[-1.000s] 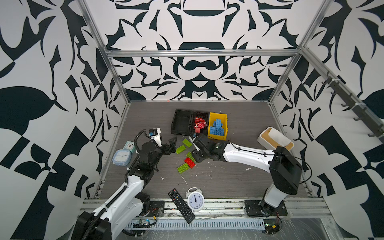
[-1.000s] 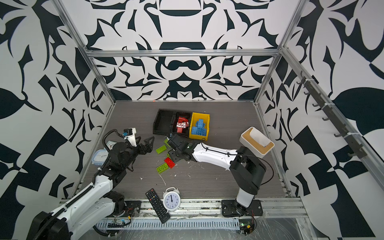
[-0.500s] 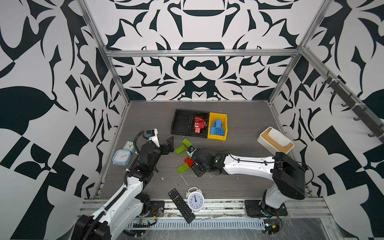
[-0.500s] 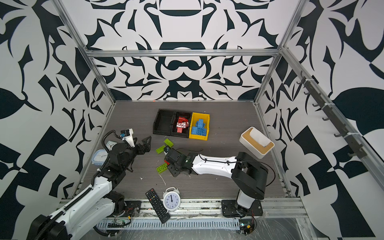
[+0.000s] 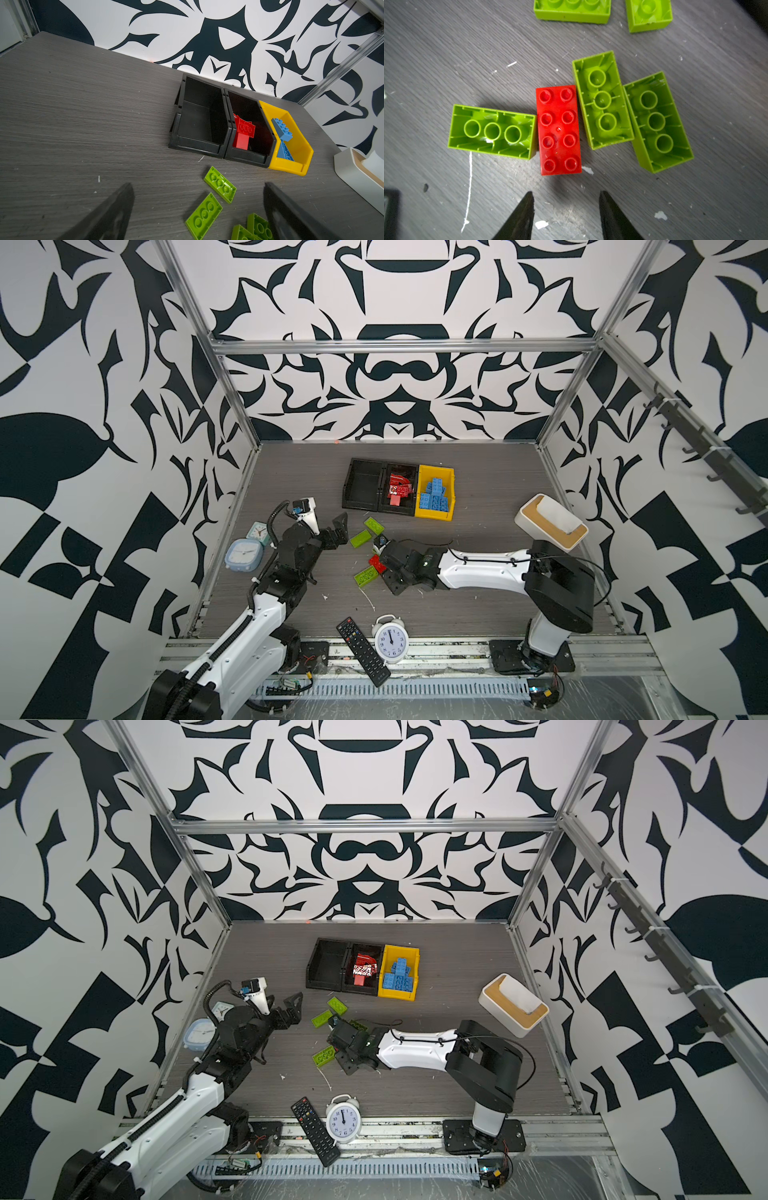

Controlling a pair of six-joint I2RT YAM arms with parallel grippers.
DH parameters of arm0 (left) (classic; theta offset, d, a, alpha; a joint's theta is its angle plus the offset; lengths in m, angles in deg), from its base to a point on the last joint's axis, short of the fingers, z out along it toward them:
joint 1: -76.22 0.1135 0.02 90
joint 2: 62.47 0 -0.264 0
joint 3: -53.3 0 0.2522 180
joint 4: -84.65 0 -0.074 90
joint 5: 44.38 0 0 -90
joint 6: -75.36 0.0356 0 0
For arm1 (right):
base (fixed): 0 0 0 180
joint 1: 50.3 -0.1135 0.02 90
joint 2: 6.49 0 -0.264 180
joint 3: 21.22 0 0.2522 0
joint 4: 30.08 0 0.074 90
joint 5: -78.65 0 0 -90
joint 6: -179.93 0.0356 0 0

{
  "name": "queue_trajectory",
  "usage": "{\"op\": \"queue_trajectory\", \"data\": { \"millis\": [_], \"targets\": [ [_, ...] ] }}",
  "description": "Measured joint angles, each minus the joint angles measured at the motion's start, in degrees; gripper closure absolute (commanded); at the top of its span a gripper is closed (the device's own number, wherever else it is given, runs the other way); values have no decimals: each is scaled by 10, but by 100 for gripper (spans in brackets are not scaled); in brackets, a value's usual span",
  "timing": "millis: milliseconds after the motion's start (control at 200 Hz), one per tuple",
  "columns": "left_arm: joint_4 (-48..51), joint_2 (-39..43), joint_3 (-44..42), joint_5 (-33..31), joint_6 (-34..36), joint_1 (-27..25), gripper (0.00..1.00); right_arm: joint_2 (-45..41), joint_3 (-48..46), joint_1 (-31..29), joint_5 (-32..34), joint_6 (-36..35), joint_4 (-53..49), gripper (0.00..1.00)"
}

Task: Sort the legos into containers by color
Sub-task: 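Move the right gripper down onto the red 2x4 brick among green bricks, then grasp the red 2x4 brick with the right gripper and lift it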

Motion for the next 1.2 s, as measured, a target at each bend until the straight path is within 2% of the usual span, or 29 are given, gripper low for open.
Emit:
{"op": "queue_trajectory", "data": {
  "millis": [685,1200],
  "targets": [
    [0,0,0,0,-1,0,0,61,41,0,-5,2,6,53],
    [0,4,0,1,-1,0,0,95,80,-1,7,2,-1,60]
  ]
}}
